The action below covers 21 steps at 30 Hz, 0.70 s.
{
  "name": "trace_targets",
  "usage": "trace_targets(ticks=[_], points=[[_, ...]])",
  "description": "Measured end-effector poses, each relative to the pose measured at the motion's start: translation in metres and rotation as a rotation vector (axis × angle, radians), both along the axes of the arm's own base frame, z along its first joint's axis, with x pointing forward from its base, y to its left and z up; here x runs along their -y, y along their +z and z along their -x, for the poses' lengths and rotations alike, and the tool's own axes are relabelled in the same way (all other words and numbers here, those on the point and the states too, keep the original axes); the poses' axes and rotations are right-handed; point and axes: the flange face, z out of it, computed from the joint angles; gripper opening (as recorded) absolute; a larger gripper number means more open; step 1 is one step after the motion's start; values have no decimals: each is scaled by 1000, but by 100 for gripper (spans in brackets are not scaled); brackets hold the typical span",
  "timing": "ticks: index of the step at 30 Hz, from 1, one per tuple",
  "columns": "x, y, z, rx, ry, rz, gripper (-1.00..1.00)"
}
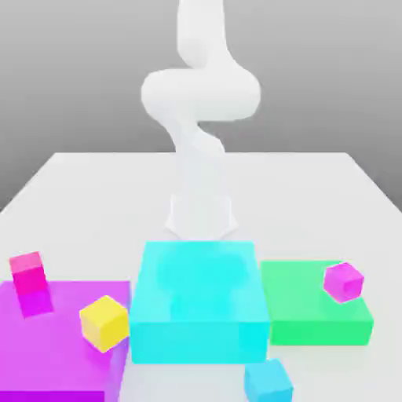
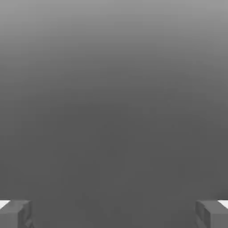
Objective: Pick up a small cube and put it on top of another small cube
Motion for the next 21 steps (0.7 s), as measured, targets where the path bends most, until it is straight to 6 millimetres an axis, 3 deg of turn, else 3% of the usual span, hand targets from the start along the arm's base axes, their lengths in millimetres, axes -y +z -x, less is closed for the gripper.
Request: trace_targets(ticks=[5, 11, 16, 21], points=[[-16, -78, -59, -138, 31, 26, 0], [-36, -180, -106, -298, 75, 51, 0], [-53, -271, -127, -432, 117, 67, 0], [-72, -365, -130, -564, 167, 80, 0]])
